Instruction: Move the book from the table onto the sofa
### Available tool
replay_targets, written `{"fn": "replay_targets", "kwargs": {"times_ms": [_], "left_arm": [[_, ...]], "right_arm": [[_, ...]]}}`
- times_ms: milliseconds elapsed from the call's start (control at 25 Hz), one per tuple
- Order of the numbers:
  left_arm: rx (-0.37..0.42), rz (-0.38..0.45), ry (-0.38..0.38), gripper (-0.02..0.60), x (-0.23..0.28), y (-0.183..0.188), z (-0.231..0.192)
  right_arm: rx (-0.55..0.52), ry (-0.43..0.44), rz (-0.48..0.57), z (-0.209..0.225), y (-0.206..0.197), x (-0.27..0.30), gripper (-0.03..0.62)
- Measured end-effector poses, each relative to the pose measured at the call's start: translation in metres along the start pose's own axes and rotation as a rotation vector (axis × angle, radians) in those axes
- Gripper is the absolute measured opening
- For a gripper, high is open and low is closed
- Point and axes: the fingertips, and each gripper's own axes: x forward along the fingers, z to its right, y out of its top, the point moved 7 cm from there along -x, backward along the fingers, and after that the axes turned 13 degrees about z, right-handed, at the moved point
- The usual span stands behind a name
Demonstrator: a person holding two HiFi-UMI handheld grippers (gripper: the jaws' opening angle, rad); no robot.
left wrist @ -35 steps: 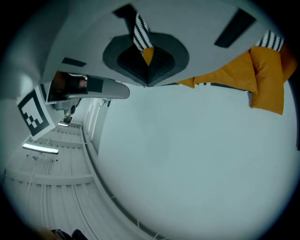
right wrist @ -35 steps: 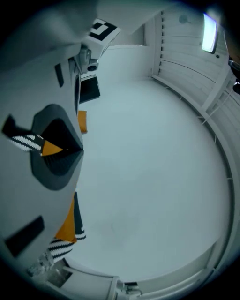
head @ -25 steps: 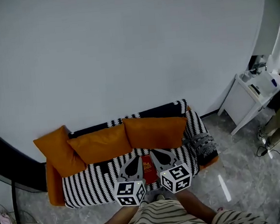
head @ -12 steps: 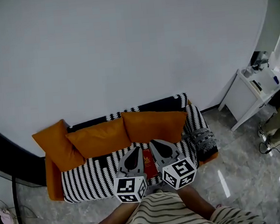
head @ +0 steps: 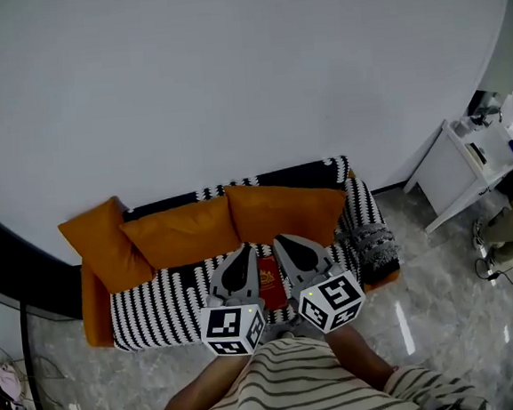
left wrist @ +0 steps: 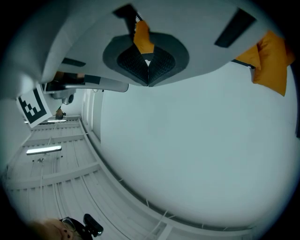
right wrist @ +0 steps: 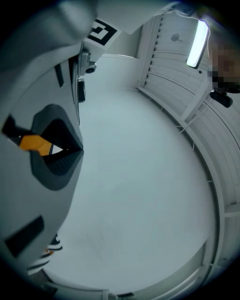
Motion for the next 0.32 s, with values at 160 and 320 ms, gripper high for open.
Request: {"fn": "replay_targets", "kwargs": {"times_ms": [160,320], "left_arm": [[0.003,0.004,0.010,0.006,-0.0003,0.0018,-0.0037],[0.006,0.003,0.015,0.006,-0.0018,0.0012,-0.0089]], "right_arm": [[-0.001,0.006,0.007,-0.0023,-0.0010,0.0042,0.014],[-0.002,0.017,0.006,-0.0062,-0.0044,0.0085,0.014]]}}
